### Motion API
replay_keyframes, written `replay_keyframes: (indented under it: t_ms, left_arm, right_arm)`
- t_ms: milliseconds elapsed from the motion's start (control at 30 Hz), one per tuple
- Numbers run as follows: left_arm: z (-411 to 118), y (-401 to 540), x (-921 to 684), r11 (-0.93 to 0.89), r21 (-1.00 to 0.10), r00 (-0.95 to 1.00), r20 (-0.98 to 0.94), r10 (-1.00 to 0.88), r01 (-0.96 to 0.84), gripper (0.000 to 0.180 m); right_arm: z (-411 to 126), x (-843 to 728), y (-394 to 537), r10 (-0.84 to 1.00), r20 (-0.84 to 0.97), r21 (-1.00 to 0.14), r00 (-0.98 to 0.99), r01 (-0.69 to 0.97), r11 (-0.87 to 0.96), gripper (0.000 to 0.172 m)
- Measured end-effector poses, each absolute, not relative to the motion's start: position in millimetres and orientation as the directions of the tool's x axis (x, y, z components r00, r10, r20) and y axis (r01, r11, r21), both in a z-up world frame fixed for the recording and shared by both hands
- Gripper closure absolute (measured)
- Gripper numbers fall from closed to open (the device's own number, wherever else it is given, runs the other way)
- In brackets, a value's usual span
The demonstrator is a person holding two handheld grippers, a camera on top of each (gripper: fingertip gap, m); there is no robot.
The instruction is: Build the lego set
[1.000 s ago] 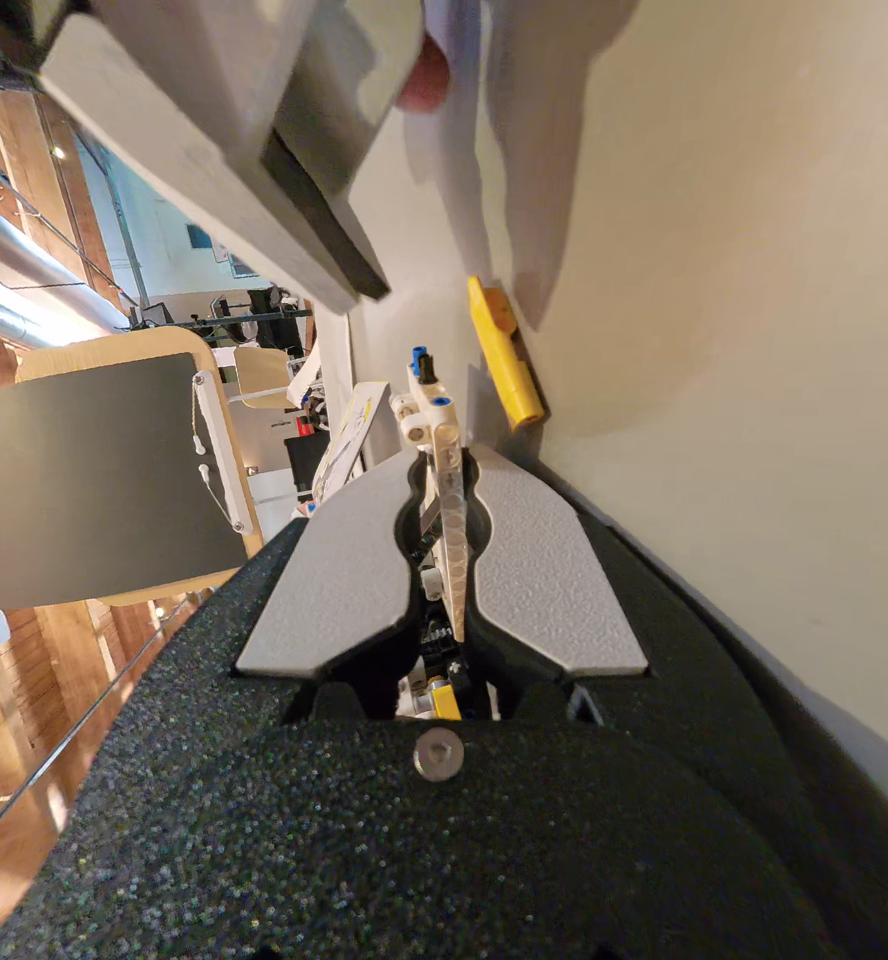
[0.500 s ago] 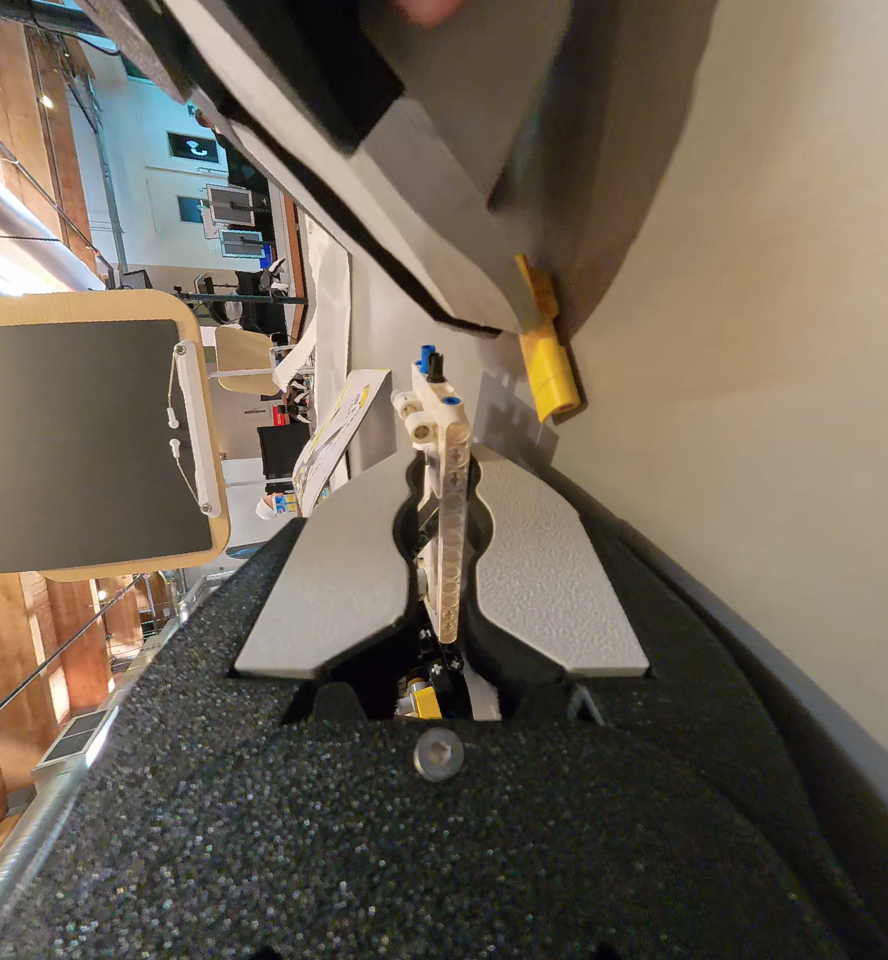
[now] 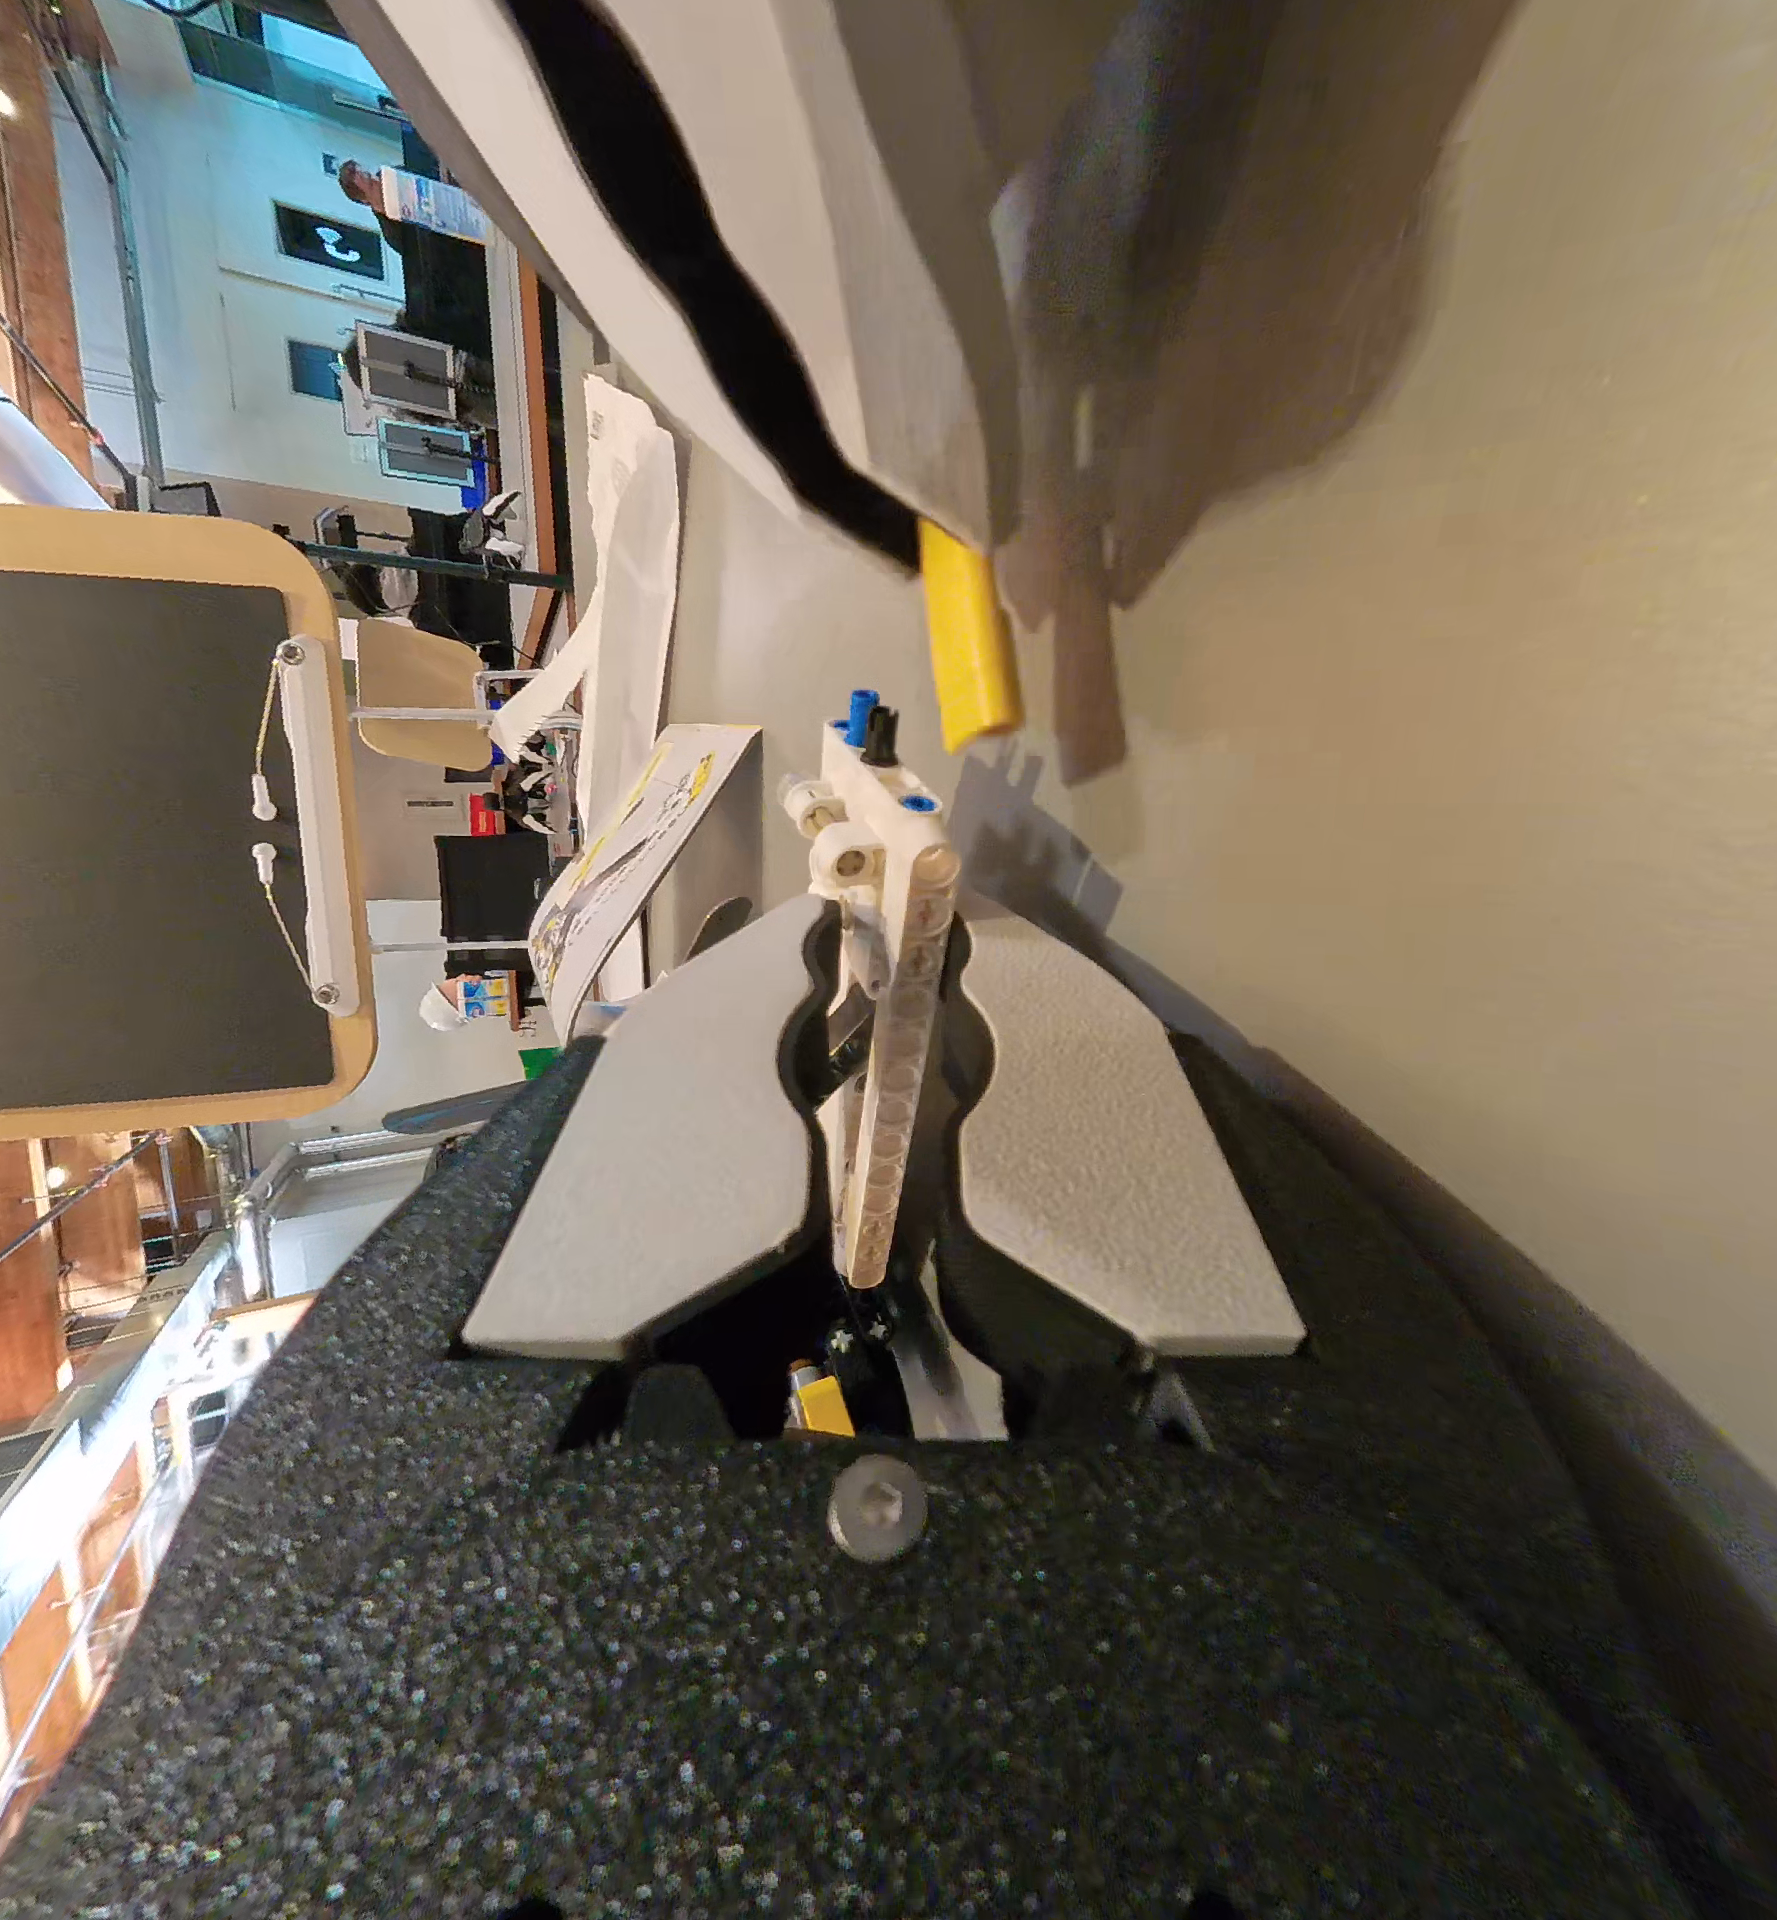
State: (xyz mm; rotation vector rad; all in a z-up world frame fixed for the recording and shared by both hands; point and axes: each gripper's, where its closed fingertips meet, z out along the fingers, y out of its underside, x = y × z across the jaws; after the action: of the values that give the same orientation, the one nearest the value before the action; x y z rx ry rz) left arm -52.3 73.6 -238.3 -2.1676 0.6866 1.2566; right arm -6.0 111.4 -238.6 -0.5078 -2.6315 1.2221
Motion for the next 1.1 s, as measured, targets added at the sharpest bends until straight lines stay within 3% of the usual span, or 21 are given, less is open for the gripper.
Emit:
replay_keyframes:
  t_ms: [233,433,767,1100]
  left_arm:
    - [-239,75,-52,-0.729,-0.203,0.450,-0.879,-0.159,-0.654,0.163]
    - [-238,77,-52,-0.731,-0.216,0.462,-0.874,-0.150,-0.647,0.163]
    - [-239,80,-51,-0.727,-0.245,0.488,-0.862,-0.140,-0.642,0.162]
    - [-239,82,-47,-0.720,-0.249,0.491,-0.859,-0.145,-0.648,0.162]
  right_arm:
    - [-227,-7,136,0.287,0.315,-0.756,-0.905,-0.057,0.652,0.157]
    - [-234,2,153,0.256,0.244,-0.745,-0.935,-0.012,0.667,0.142]
    - [-239,17,158,0.210,0.151,-0.752,-0.966,0.026,0.659,0.142]
    - [-247,-15,167,0.336,0.311,-0.681,-0.889,0.039,0.732,0.142]
